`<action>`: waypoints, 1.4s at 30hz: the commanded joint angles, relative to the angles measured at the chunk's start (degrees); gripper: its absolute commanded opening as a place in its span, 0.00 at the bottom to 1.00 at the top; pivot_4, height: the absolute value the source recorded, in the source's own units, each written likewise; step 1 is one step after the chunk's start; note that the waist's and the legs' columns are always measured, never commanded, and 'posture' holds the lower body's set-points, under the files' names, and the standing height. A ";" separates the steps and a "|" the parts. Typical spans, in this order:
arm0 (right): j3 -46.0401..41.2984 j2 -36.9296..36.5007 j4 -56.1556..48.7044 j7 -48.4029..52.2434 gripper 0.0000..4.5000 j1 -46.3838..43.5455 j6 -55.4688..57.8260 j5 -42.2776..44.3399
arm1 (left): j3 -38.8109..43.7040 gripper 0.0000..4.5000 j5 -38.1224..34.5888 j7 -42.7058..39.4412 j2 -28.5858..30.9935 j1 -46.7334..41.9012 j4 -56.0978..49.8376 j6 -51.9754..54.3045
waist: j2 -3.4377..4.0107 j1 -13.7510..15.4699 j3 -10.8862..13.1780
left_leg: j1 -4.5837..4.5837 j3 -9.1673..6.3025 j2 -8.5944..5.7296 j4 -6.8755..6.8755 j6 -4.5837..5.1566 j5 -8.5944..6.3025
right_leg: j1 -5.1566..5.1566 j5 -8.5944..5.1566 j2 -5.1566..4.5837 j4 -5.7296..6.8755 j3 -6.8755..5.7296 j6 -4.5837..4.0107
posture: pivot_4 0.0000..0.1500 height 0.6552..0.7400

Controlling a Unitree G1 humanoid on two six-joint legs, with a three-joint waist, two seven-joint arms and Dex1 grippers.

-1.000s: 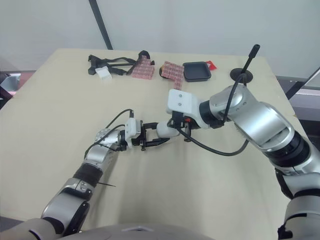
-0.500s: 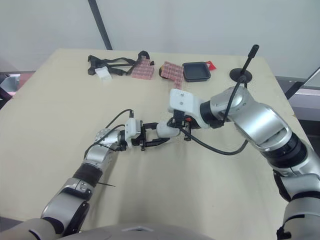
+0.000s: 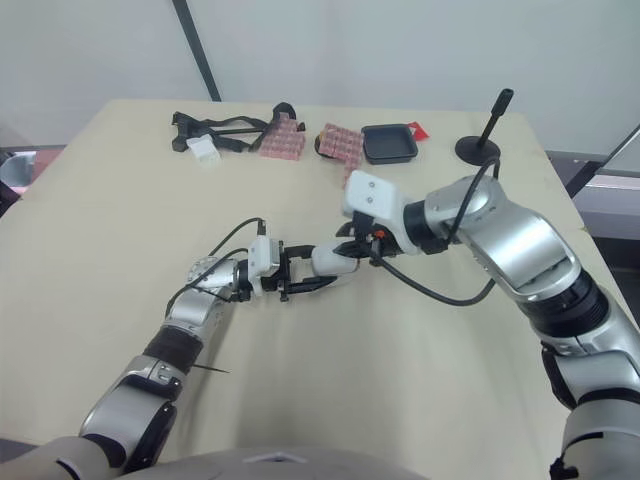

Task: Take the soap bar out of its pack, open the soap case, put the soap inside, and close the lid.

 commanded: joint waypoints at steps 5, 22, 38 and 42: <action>-13.35 -0.34 -0.66 -0.39 0.94 1.70 -4.56 4.92 | 1.69 0.43 -2.75 1.17 0.70 -1.41 -5.81 6.50 | 0.00 0.67 0.01 | -0.24 -0.03 -0.04 0.01 0.03 -0.02 | -0.15 0.00 0.02 0.04 -0.05 0.00 | 1.00 1.00; -21.15 -3.10 -4.63 -2.67 0.99 32.51 -21.65 1.68 | 8.98 0.43 -28.30 10.85 14.30 -1.55 -33.63 77.25 | 0.04 0.20 0.06 | -0.50 -0.07 -0.06 0.02 0.02 -0.07 | -0.42 0.00 0.04 -0.27 -0.10 0.01 | 1.00 1.00; -22.71 0.28 -6.09 -10.51 0.99 39.79 -23.30 0.44 | 17.68 0.43 -43.44 31.77 8.26 -3.78 -36.58 104.39 | 0.02 -0.41 0.07 | -0.52 -0.21 -0.13 -0.08 0.02 -0.08 | -0.16 0.01 0.02 -0.71 -0.20 0.03 | 1.00 1.00; -22.40 0.28 -6.61 -10.66 0.99 40.11 -23.60 0.51 | 18.28 0.43 -42.87 35.91 4.98 -6.20 -30.78 109.51 | 0.03 -0.53 0.07 | -0.50 -0.21 -0.14 -0.15 0.02 -0.07 | -0.16 0.02 0.02 -0.76 -0.21 0.03 | 1.00 1.00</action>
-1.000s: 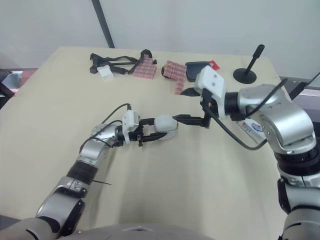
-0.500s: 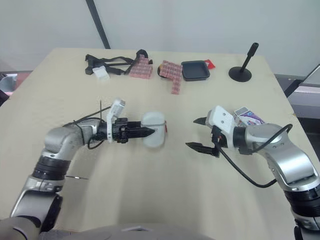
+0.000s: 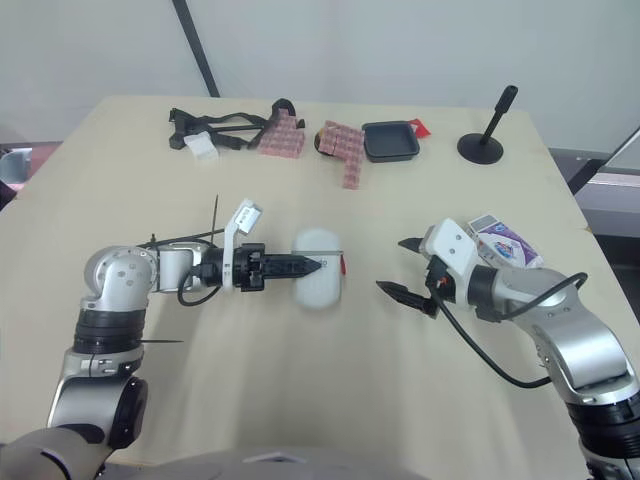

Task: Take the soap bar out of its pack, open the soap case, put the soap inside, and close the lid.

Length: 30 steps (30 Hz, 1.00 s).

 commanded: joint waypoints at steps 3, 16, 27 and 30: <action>-0.28 -0.46 -2.97 -0.30 0.99 0.35 -1.13 0.22 | 2.99 0.43 1.13 6.98 -5.51 -5.08 8.10 6.78 | 0.00 0.21 0.00 | 0.00 -0.03 -0.04 0.00 0.01 0.01 | 0.05 0.00 -0.03 -0.03 -0.03 0.01 | 1.00 1.00; 2.19 -0.01 -2.19 -0.91 1.00 -1.01 -1.36 -0.17 | 5.17 0.99 -4.67 9.84 0.80 -7.58 5.63 9.90 | 0.00 -0.18 0.02 | 0.02 -0.07 -0.02 -0.16 -0.01 0.00 | 0.11 0.01 0.02 -0.23 -0.05 0.01 | 1.00 1.00; 4.32 -0.11 0.22 -1.71 1.00 -0.30 -3.84 -4.14 | -1.92 0.99 9.70 -9.12 22.56 8.21 -19.59 -23.80 | 0.03 -0.13 0.05 | 0.02 -0.09 0.00 -0.39 -0.11 -0.06 | 0.14 0.00 0.01 -0.49 -0.14 0.03 | 1.00 1.00; 2.98 1.75 0.37 -5.49 1.00 2.00 -3.28 -5.29 | -0.09 0.99 18.45 -17.04 23.22 18.11 -16.61 -43.99 | 0.02 -0.08 0.05 | 0.00 -0.13 0.00 -0.42 -0.09 -0.06 | 0.19 0.00 -0.03 -0.60 -0.24 0.04 | 1.00 1.00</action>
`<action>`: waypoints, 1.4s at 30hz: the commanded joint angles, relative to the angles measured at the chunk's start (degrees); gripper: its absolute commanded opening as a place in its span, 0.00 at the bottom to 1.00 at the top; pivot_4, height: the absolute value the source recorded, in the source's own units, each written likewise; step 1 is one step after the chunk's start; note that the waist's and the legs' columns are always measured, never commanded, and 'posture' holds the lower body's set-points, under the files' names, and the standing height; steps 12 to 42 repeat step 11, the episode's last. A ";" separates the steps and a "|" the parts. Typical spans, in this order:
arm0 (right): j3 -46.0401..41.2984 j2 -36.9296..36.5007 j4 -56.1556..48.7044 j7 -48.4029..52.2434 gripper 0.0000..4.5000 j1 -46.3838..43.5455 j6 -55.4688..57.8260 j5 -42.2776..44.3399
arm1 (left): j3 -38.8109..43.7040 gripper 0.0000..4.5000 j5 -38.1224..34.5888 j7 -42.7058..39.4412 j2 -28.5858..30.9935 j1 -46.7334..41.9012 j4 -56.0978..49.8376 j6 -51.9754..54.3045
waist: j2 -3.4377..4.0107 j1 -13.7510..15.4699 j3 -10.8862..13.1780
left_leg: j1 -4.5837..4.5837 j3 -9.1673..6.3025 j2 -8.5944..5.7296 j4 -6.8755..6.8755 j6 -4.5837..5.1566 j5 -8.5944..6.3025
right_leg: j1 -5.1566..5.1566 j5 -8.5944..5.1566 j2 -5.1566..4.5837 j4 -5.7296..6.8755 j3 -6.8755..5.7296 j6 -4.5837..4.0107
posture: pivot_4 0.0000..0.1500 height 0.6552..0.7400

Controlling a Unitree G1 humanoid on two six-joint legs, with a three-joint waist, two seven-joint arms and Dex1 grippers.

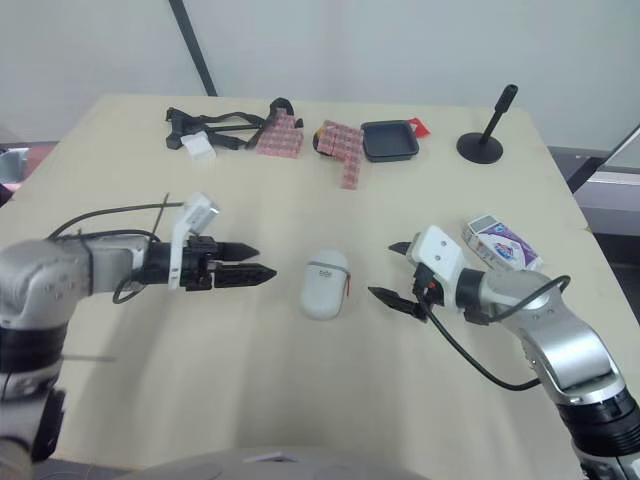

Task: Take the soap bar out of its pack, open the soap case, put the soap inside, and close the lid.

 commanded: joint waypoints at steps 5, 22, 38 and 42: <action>-1.50 1.51 -2.95 -4.23 1.00 5.85 -1.41 -2.15 | -1.10 0.99 20.15 -10.33 1.39 14.12 5.93 -37.52 | 0.00 -0.13 0.00 | 0.07 -0.05 0.06 -0.06 -0.01 0.00 | 0.01 -0.01 -0.01 -0.04 -0.13 0.00 | 1.00 1.00; -0.81 3.76 -3.29 -7.25 1.00 7.77 -1.89 -3.55 | -0.74 0.99 23.43 -7.28 -1.42 17.42 8.63 -42.52 | 0.00 -0.56 0.00 | 0.42 -0.02 0.10 -0.20 -0.13 -0.04 | 0.14 -0.01 -0.07 -0.01 -0.12 0.00 | 1.00 1.00; -0.81 3.76 -3.29 -7.25 1.00 7.77 -1.89 -3.55 | -0.74 0.99 23.43 -7.28 -1.42 17.42 8.63 -42.52 | 0.00 -0.56 0.00 | 0.42 -0.02 0.10 -0.20 -0.13 -0.04 | 0.14 -0.01 -0.07 -0.01 -0.12 0.00 | 1.00 1.00; -0.81 3.76 -3.29 -7.25 1.00 7.77 -1.89 -3.55 | -0.74 0.99 23.43 -7.28 -1.42 17.42 8.63 -42.52 | 0.00 -0.56 0.00 | 0.42 -0.02 0.10 -0.20 -0.13 -0.04 | 0.14 -0.01 -0.07 -0.01 -0.12 0.00 | 1.00 1.00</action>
